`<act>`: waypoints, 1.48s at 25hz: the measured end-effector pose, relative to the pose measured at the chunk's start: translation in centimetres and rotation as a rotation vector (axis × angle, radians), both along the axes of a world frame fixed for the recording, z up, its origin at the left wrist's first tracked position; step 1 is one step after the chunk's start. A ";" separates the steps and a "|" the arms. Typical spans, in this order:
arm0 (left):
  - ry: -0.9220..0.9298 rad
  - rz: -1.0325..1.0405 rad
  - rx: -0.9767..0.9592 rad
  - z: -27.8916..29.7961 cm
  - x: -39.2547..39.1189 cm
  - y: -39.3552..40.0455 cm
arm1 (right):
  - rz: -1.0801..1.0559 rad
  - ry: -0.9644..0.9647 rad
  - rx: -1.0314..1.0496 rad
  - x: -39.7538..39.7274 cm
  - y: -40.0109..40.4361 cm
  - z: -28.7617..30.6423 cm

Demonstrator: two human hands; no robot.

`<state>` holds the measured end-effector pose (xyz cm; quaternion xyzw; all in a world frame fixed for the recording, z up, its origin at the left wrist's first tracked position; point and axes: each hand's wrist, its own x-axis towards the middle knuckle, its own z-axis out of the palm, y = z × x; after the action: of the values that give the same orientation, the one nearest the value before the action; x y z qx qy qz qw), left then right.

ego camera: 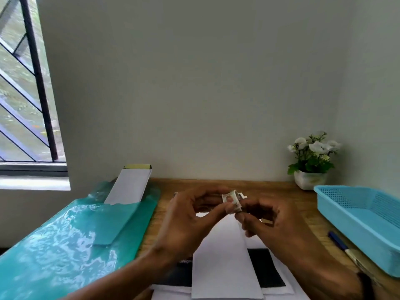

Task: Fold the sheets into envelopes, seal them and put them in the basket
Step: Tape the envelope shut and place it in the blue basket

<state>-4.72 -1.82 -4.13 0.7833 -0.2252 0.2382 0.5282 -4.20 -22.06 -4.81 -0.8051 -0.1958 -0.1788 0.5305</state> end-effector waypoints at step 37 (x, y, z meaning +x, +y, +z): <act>0.371 -0.137 -0.381 -0.4 0.6 0.1 | -0.146 -0.031 -0.252 0.0 -0.8 0.1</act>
<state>-4.11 -1.77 -4.50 0.6831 -0.1284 0.0927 0.7129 -4.23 -22.85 -4.68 -0.8747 -0.1657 -0.2032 0.4075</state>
